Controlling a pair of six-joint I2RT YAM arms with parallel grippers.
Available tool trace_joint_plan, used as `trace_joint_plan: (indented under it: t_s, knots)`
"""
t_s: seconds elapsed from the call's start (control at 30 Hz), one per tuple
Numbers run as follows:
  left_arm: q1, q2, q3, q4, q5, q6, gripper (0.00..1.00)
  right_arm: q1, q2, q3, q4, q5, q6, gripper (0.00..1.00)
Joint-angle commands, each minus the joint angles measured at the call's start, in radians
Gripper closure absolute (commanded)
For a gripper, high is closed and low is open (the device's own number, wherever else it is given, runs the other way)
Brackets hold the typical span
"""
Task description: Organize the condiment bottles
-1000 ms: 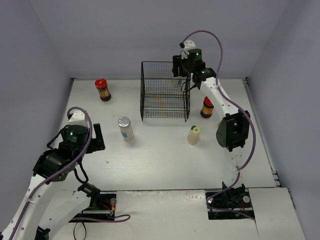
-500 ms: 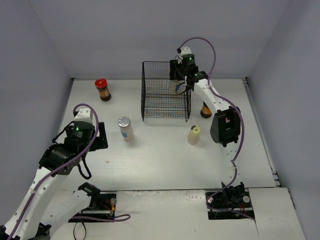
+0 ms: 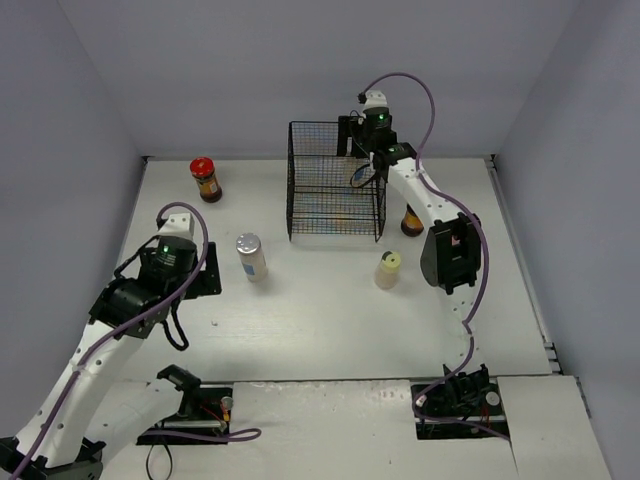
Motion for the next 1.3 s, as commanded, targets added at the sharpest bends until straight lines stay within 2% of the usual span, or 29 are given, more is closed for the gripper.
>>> trace_joint_plan:
  t_s: [0.0,0.17,0.3,0.4,0.67,0.77,1.0,1.27]
  knots:
    - [-0.003,0.02,0.024,0.053,0.008,0.005,0.17,-0.009,-0.056,0.023,0.085,0.04,0.0,0.15]
    - [-0.003,0.018,0.029,0.053,0.012,0.01,0.17,-0.001,-0.099,0.025,0.08,0.012,-0.017,0.08]
    - [-0.003,0.009,0.032,0.051,0.006,0.016,0.17,0.021,-0.206,0.004,0.085,-0.006,-0.055,0.01]
    - [-0.003,0.005,0.035,0.054,0.006,0.02,0.17,0.055,-0.31,-0.068,0.103,-0.049,-0.099,0.0]
    - [-0.003,-0.014,0.027,0.077,0.026,0.033,0.17,0.192,-0.599,-0.401,0.109,-0.111,-0.168,0.0]
    - [-0.003,-0.026,0.018,0.105,0.035,0.048,0.17,0.229,-0.68,-0.501,0.12,-0.149,-0.107,0.0]
    - [-0.003,-0.014,-0.08,0.325,0.156,0.083,0.17,0.262,-0.84,-0.803,0.161,-0.181,0.02,0.0]
    - [-0.003,0.142,-0.126,0.549,0.233,0.118,0.17,0.264,-0.999,-0.938,0.114,-0.134,0.042,0.0]
